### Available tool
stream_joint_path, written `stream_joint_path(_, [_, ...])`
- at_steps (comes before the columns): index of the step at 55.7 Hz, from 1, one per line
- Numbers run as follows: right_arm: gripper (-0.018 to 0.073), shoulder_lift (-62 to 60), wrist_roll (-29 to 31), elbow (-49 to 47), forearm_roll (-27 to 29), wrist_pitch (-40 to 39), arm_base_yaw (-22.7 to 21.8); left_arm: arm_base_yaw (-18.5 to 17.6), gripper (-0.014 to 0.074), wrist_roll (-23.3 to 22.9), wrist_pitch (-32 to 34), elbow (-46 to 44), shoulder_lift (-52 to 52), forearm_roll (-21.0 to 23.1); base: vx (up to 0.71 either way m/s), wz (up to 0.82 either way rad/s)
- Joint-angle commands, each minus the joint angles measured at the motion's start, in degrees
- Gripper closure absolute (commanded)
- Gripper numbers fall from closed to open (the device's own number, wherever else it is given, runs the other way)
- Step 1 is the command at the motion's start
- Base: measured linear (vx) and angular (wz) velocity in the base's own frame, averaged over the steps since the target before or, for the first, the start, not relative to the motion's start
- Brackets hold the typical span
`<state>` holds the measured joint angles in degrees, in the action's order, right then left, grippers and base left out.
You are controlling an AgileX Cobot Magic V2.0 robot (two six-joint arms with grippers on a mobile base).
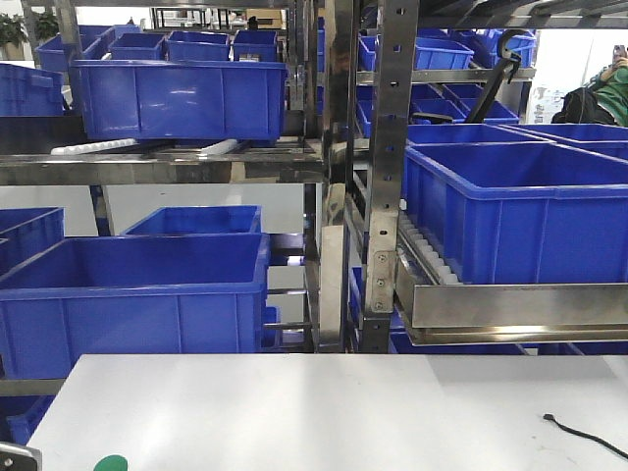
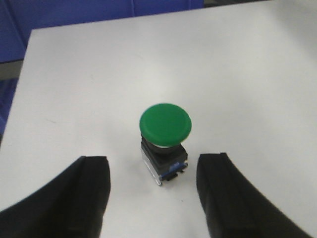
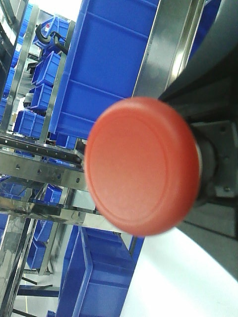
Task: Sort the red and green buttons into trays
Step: 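Grasp the green-capped push-button switch with the left gripper and lift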
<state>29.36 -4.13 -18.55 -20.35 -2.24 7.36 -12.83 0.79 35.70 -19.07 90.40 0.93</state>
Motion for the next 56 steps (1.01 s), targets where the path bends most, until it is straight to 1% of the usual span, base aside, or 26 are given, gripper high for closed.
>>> stream_joint_path(1, [0.0568,0.1,0.5,-1.7,-0.4,-4.8,0.0,-0.3,0.0022,-2.9,6.1,-1.4,0.7,-1.4,0.0,0.0])
stream_joint_path(6, [0.0568,0.1,0.5,-1.7,-0.4,-4.8,0.0,-0.2,0.0002,-2.9,6.5,-1.4,3.1,-0.9,0.0,0.0])
stream_joint_path(11, [0.0568,0.1,0.5,-1.7,-0.4,-4.7,0.0,-0.2,0.0001,-2.9,8.4,-1.4,5.9,-0.9,0.0,0.0])
stream_joint_path(19, [0.0568,0.1,0.5,-1.7,-0.4,-4.7,0.0,-0.2,0.0004,-3.0,15.4,-1.4,11.1,-0.9,0.0,0.0])
stream_joint_path(25, [0.0568,0.1,0.5,-1.7,-0.4,-4.7,0.0,-0.2,0.0004,-5.7,20.3,-1.4,14.6,-0.9,0.0,0.0])
stream_joint_path(31, [0.0568,0.1,0.5,-1.7,-0.4,-4.7,0.0,-0.2,0.0004,-7.4,25.2,-1.4,18.0,-1.3,0.0,0.0])
stream_joint_path(46, [0.0568,0.1,0.5,-1.7,-0.4,-5.1,0.0,-0.2,0.0004,-7.4,33.7,-1.7,25.0,-0.9,0.0,0.0])
stream_joint_path(52, [0.0568,0.1,0.5,-1.7,-0.4,-5.4,0.0,-0.2,0.0004,-7.7,34.0,-3.6,26.7,-1.4,0.0,0.0])
stream_joint_path(56, [0.0568,0.1,0.5,-1.7,-0.4,-5.5,0.0,-0.2,0.0004,-9.2,33.3,-5.5,27.6,-2.2,0.0,0.0])
